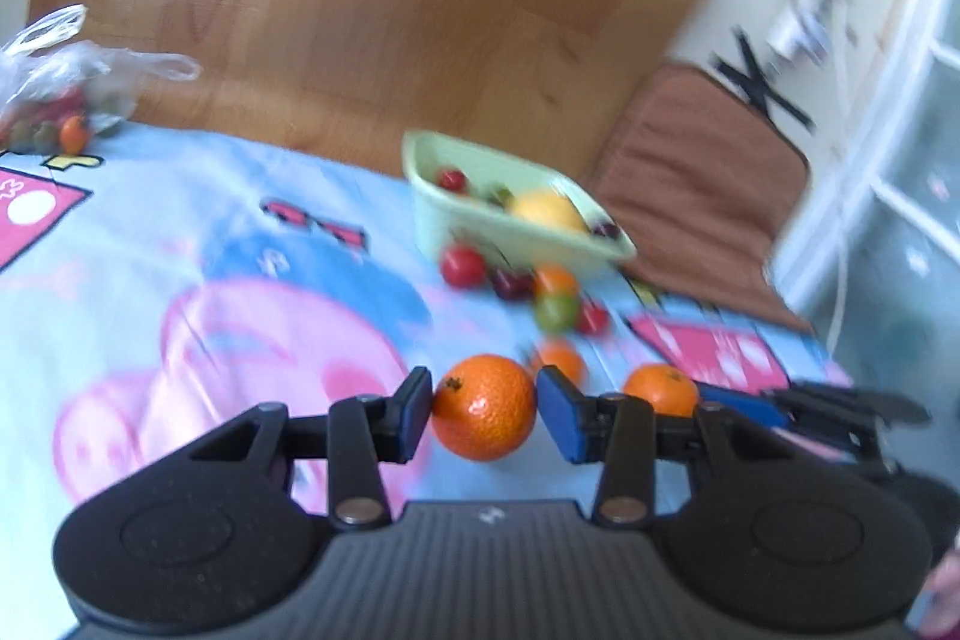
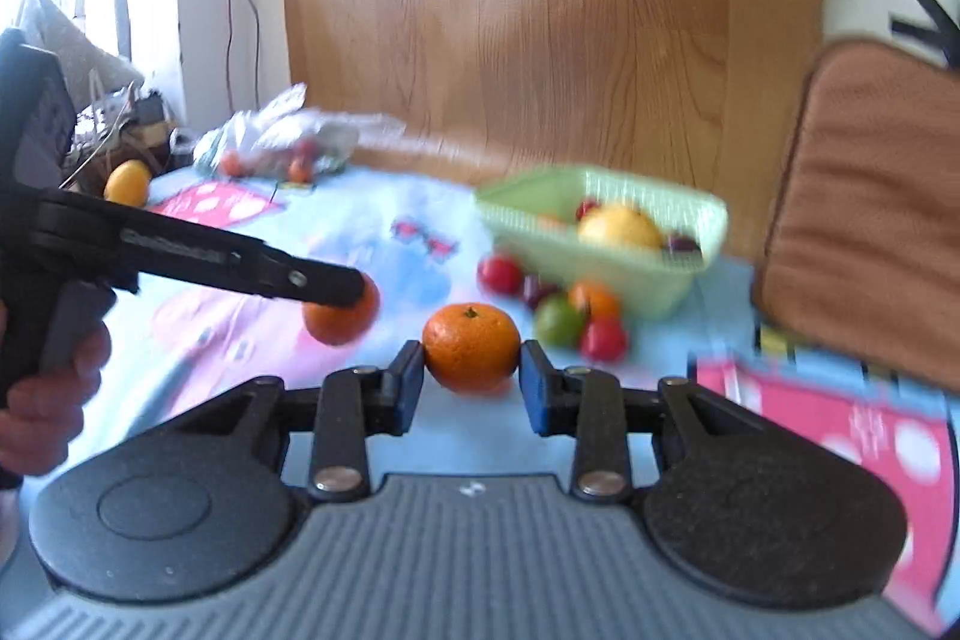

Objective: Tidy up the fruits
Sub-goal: 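Grasp a tangerine with the left gripper while the right grasps another tangerine, then carry both tangerines over the bowl and open both grippers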

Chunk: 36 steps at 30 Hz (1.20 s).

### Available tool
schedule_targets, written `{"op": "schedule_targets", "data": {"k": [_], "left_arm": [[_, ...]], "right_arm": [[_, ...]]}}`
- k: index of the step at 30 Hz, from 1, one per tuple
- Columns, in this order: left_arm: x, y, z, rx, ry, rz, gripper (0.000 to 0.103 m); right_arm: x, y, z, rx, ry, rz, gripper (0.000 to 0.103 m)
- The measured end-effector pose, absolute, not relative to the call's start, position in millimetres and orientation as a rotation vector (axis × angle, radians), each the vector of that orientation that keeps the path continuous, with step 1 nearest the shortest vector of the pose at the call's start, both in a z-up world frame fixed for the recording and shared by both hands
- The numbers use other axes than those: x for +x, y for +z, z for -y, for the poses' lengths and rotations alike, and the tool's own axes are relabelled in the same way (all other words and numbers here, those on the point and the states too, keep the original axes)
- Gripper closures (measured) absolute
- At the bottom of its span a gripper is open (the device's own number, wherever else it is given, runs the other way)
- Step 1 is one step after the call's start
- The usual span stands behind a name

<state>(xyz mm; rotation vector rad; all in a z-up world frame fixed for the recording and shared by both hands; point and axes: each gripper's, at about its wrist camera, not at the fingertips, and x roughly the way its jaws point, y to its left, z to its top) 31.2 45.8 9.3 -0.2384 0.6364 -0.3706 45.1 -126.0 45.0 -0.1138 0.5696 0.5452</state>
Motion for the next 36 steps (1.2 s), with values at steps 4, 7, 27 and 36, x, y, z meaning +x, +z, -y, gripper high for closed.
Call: {"op": "schedule_targets", "data": {"k": [4,7,27,36], "left_arm": [[8.3,5.4,-16.2,-0.102,-0.375,-0.615,0.064],[3.2,5.5,-3.3,-0.037,-0.351,-0.599,0.063],[30.1,25.7,11.6,-0.040,-0.378,-0.577,0.062],[144.9,60.1,21.7,-0.047,-0.337,-0.488,0.062]], "right_arm": [[28.5,36.6,136.0,-0.095,0.535,-0.635,0.066],[24.8,28.4,136.4,-0.082,0.526,-0.662,0.065],[23.8,34.5,137.2,-0.076,0.502,-0.558,0.065],[124.2,61.8,130.0,-0.036,0.451,-0.439,0.065]]}}
